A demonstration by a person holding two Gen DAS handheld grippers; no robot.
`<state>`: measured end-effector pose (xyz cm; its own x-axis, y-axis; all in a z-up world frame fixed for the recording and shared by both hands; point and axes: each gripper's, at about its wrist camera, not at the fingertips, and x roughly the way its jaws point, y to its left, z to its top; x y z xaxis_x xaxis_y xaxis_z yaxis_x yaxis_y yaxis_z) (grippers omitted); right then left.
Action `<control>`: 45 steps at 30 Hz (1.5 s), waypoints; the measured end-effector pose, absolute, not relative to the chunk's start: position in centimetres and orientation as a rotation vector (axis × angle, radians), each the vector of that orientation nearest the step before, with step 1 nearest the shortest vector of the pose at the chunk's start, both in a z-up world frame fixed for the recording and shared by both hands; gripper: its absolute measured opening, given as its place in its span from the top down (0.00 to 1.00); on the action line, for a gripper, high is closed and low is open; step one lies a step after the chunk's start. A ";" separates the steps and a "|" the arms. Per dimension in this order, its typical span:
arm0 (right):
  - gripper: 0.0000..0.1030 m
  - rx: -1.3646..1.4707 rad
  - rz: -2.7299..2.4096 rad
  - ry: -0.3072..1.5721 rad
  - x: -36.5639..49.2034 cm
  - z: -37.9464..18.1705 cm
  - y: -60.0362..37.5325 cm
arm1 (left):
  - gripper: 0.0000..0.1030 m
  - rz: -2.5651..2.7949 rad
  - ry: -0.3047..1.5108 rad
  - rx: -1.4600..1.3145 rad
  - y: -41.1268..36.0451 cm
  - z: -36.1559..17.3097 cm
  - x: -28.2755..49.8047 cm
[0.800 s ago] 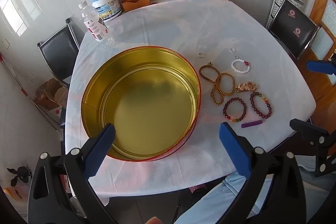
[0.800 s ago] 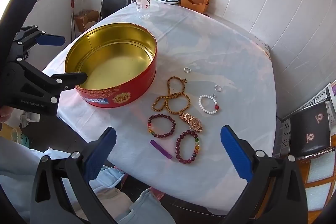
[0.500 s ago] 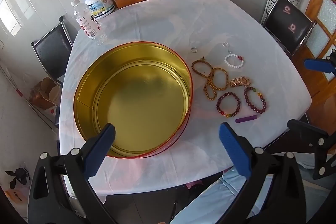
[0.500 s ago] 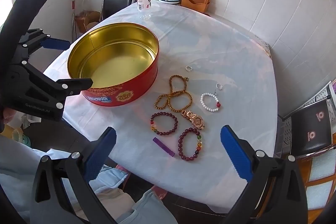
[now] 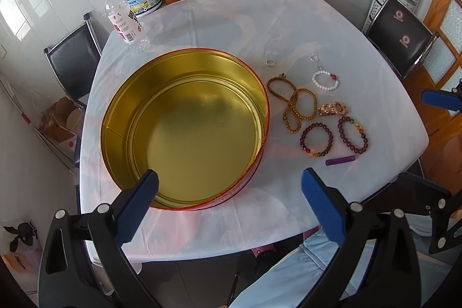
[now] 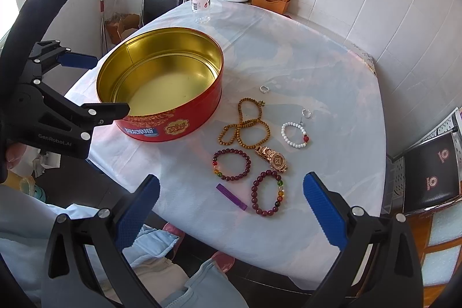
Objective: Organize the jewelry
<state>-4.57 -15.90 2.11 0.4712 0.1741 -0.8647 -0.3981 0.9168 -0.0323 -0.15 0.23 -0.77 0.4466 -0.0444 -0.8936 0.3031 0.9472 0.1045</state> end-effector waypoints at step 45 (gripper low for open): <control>0.03 -0.257 0.341 1.052 -3.4 0.7 -8.7 | 0.07 -0.271 1.095 0.206 7.0 -1.0 0.9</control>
